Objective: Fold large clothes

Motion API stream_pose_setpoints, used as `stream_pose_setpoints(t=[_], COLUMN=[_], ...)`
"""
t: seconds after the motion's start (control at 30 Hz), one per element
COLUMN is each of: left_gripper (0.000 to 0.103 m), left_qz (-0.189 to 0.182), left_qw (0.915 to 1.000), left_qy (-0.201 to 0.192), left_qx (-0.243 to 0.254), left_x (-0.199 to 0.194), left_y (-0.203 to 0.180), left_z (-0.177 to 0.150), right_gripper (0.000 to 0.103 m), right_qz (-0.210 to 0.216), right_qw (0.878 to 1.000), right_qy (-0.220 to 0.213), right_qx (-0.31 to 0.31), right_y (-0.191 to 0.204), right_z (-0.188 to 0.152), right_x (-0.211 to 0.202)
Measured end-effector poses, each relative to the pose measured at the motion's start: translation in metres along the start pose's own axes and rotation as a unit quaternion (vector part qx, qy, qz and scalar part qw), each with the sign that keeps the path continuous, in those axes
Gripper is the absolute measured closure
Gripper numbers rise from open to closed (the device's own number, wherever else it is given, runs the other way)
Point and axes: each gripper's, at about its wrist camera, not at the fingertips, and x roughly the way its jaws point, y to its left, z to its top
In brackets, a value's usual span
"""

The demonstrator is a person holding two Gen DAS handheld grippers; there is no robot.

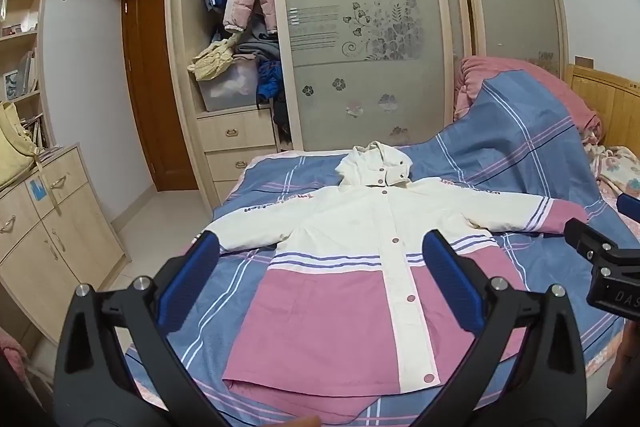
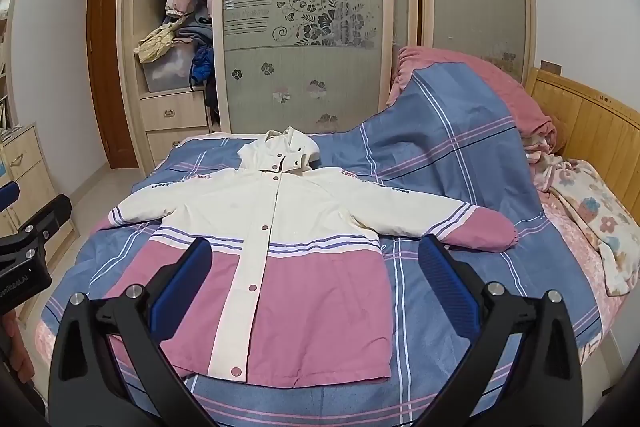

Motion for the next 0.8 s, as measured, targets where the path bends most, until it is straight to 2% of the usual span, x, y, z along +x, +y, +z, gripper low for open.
stream_pose_setpoints(t=[0.33,0.43,0.8], left_gripper=[0.002,0.002,0.002], left_qz=[0.001,-0.008,-0.002], left_qw=[1.0000,1.0000,1.0000], left_qy=[-0.006,-0.002,0.001], left_qx=[0.000,-0.003,0.004], left_x=[0.0036,0.0027,0.0002], left_y=[0.0031,0.0044,0.0027], left_z=[-0.0064,-0.0044,0.0028], right_gripper=[0.001,0.001,0.001], right_qz=[0.000,0.001,-0.001], right_qw=[1.000,1.000,1.000], right_qy=[0.004,0.006,0.006], right_qx=[0.005,0.006,0.008], right_y=[-0.0044,-0.0063,-0.0085], right_z=[0.0006,0.0000,0.0011], right_x=[0.0024,0.0040,0.0020])
